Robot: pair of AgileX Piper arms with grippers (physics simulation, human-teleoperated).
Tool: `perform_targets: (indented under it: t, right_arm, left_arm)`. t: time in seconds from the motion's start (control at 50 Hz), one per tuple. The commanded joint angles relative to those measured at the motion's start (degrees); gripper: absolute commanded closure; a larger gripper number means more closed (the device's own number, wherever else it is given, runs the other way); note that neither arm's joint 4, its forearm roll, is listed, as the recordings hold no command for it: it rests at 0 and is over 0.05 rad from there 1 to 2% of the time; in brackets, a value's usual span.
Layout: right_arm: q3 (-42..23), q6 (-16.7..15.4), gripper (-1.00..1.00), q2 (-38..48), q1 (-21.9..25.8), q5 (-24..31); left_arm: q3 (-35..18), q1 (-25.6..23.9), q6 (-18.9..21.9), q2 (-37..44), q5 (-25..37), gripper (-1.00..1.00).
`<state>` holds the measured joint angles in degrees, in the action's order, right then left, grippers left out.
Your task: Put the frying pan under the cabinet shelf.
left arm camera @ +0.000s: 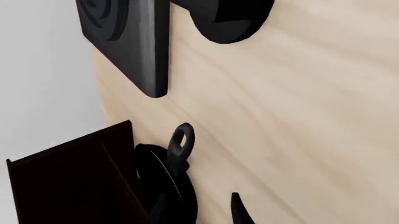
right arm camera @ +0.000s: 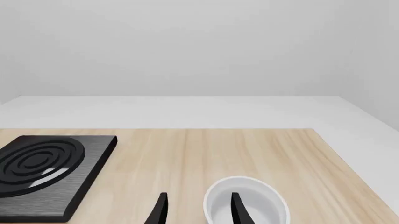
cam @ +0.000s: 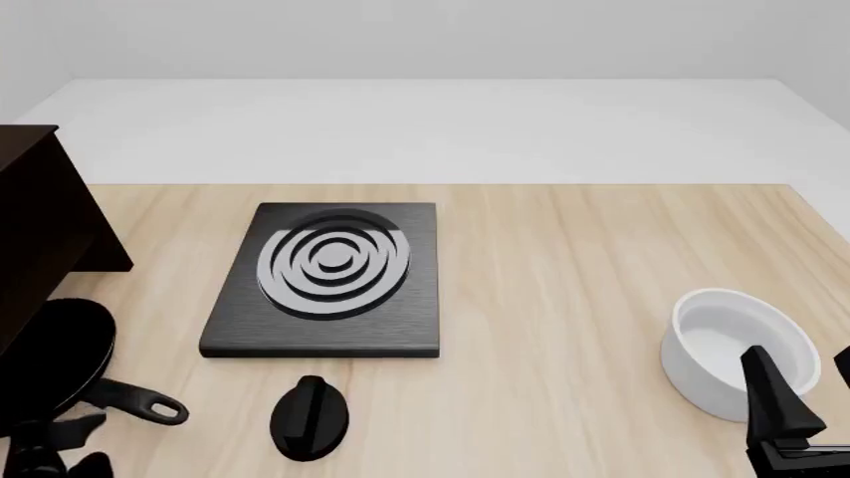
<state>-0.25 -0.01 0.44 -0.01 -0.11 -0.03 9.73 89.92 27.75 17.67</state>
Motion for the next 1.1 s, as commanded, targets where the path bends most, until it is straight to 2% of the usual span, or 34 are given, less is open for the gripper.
perform_targets:
  t: [0.02,0.24,0.4,0.44,0.54,0.72,0.92,1.1]
  right_arm:
    - [0.00,0.01,-1.00,0.00,0.00,0.00]
    - [0.00,0.00,-1.00,-0.01,0.00,0.00]
    - [0.00,-0.02,-1.00,-0.01,0.00,0.00]
    - [0.00,0.01,-1.00,0.01,0.00,0.00]
    - [0.00,0.00,-1.00,0.00,-0.01,0.00]
    - [0.00,0.00,-1.00,0.00,-0.01,0.00]
    - [0.00,-0.01,-1.00,-0.01,-0.01,0.00]
    - [0.00,-0.02,-1.00,0.00,0.01,0.00]
  left_arm:
    - [-0.03,-2.72,-1.41,-11.05,9.95,-1.00]
    - [-3.63,-6.18,-3.58,-17.10,18.09,-1.00]
    - [-6.34,-8.25,-5.37,-17.51,19.19,-1.00]
    - [-8.21,-9.92,-7.28,-16.89,19.89,-1.00]
    - [-9.46,-10.77,-7.44,-17.94,21.50,-1.00]
    - [-13.36,-13.83,-10.08,-18.44,24.24,-1.00]
    - [-15.82,-17.07,-13.09,-17.84,25.53,-1.00]
    - [-16.81,-19.80,-13.98,-18.41,27.00,-1.00]
